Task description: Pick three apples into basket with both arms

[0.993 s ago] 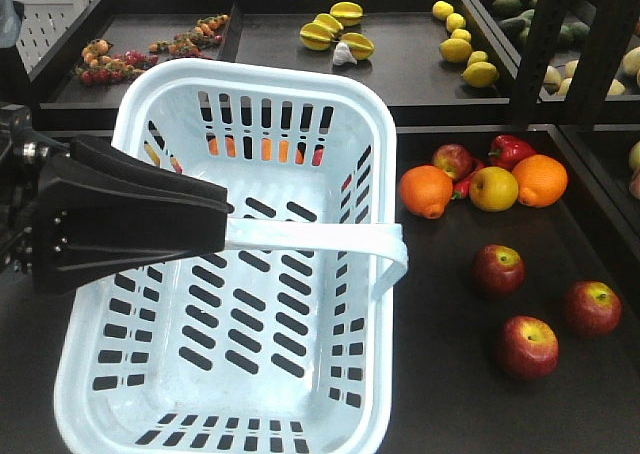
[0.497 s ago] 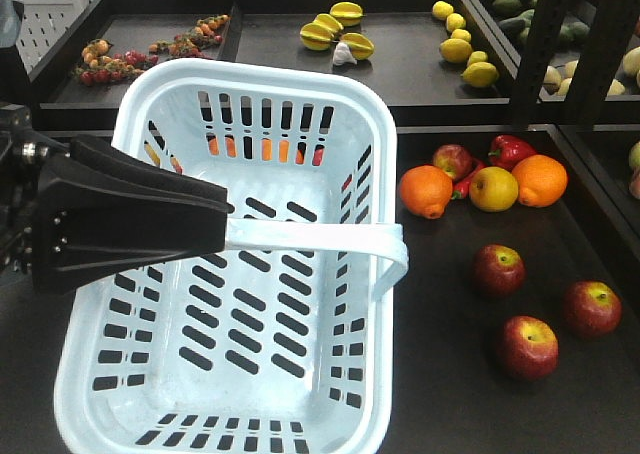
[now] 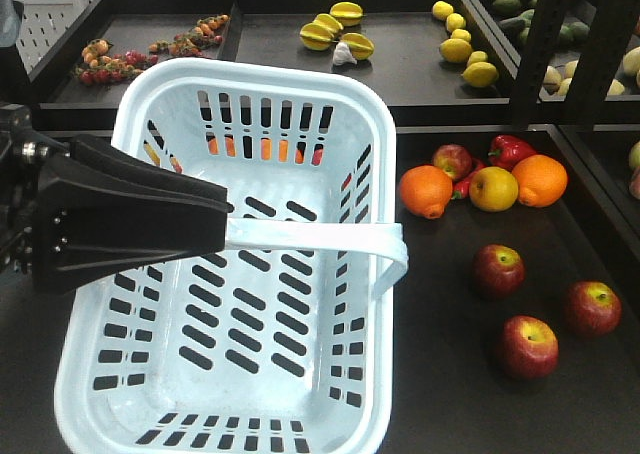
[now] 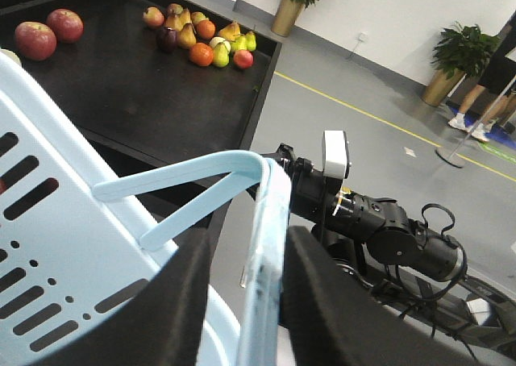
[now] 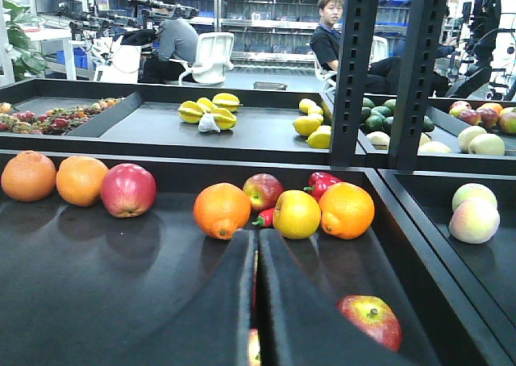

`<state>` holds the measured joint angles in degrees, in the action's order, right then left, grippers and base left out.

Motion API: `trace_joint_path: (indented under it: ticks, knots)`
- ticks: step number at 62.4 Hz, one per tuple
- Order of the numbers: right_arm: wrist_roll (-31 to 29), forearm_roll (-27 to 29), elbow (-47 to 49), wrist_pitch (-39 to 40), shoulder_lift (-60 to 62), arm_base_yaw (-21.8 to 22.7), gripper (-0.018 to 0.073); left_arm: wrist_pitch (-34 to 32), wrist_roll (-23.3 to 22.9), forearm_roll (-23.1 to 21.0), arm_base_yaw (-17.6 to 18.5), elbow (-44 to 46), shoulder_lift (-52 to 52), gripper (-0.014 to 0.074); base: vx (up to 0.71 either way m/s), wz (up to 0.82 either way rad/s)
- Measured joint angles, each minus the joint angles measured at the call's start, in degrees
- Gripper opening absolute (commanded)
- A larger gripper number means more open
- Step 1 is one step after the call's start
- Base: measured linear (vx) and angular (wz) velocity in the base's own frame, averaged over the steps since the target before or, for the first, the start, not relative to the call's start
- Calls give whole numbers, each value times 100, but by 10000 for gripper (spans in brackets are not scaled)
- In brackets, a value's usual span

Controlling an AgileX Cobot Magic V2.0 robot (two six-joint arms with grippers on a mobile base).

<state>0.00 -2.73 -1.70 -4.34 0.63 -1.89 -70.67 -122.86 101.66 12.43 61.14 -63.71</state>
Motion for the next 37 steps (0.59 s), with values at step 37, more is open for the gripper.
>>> trace_joint_path:
  ticks: [37]
  knots:
    - [0, 0, 0, 0, 0, 0, -4, 532, 0, -17, 0, 0, -498, -8, 0, 0]
